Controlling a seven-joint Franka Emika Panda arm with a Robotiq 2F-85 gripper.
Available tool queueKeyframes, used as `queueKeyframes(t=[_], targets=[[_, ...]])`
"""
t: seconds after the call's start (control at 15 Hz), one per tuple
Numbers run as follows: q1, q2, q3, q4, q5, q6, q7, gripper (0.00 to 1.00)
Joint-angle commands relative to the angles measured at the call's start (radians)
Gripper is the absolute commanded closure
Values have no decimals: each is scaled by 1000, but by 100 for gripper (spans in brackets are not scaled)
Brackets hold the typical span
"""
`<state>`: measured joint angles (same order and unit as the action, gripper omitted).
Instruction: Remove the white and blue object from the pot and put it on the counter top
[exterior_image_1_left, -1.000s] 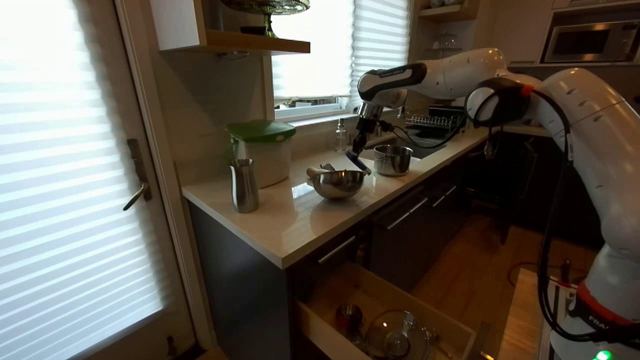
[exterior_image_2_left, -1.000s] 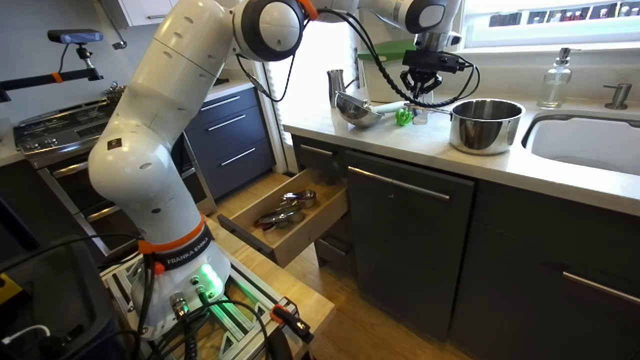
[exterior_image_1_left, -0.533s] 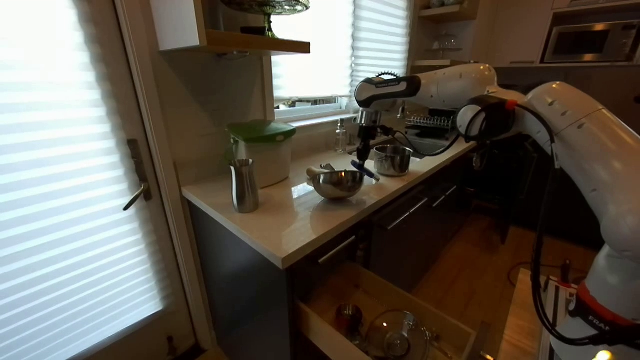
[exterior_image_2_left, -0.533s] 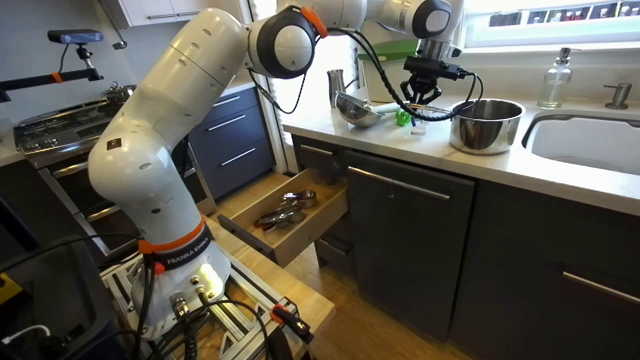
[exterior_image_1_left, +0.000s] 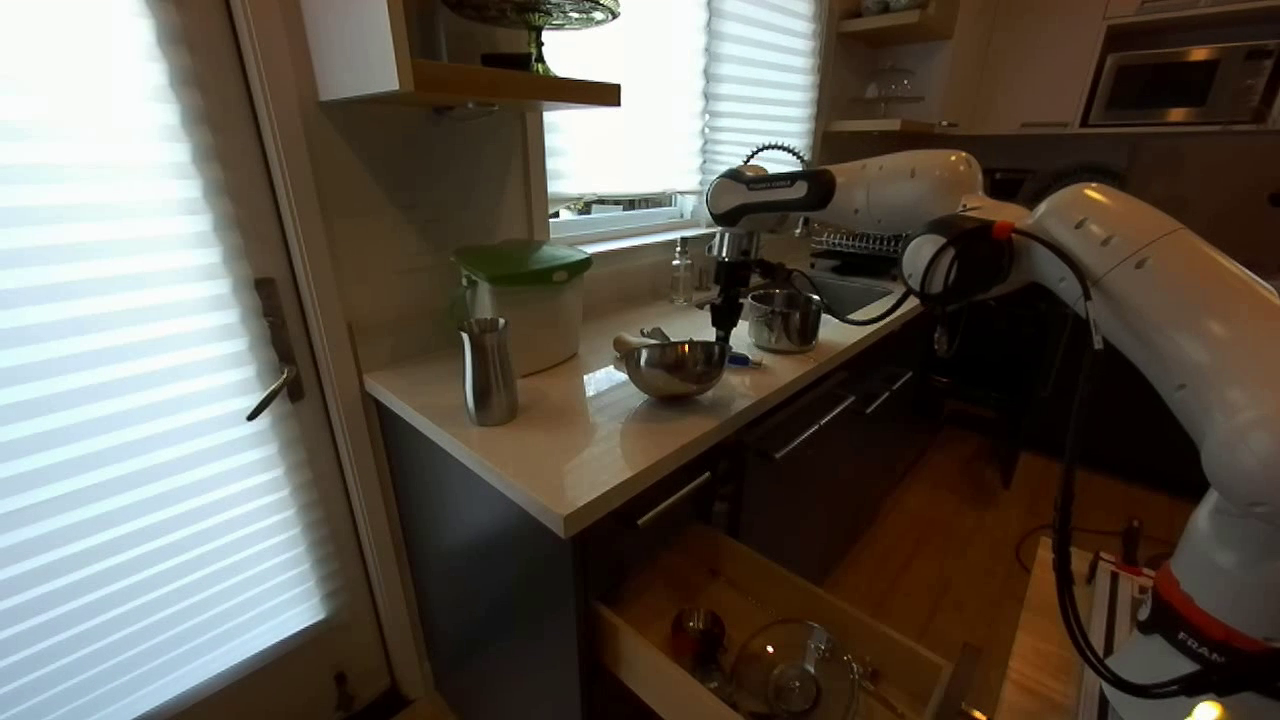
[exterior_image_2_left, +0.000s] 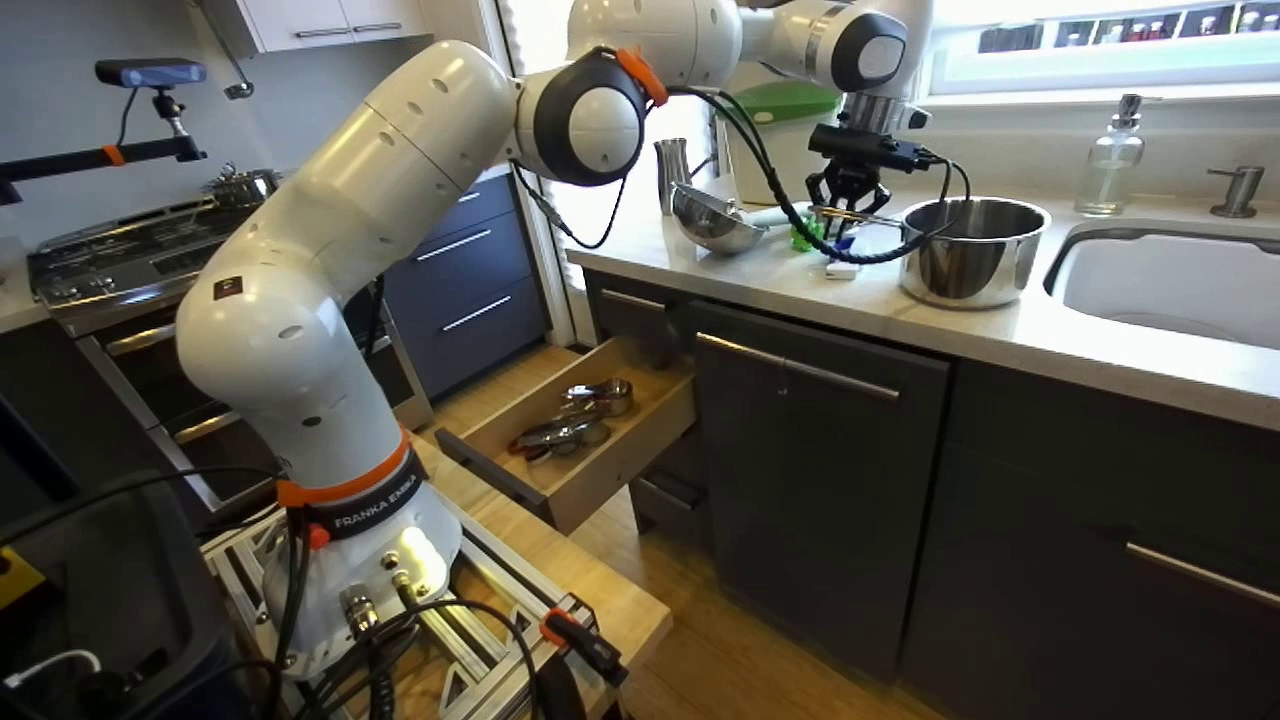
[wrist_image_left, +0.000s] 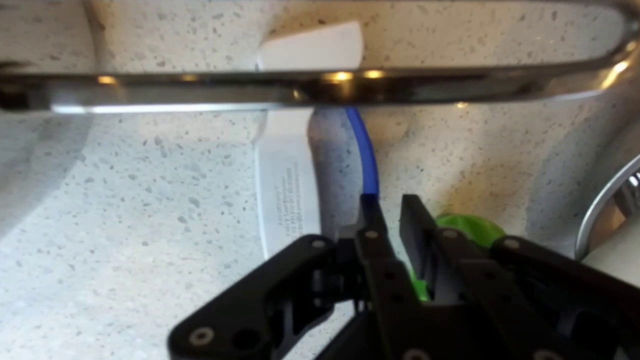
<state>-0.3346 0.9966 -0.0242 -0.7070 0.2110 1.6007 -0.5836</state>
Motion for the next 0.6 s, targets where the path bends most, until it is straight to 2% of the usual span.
queueKeyframes(t=[0.0, 0.27, 0.4, 0.47, 0.53], targets=[[-11, 22, 6, 72, 17, -15, 33, 49], [-31, -59, 6, 97, 28, 48, 14, 19], [-45, -100, -19, 117, 8, 91, 34, 4], [-54, -127, -30, 117, 2, 109, 22, 0], [-59, -157, -47, 117, -16, 109, 7, 0]])
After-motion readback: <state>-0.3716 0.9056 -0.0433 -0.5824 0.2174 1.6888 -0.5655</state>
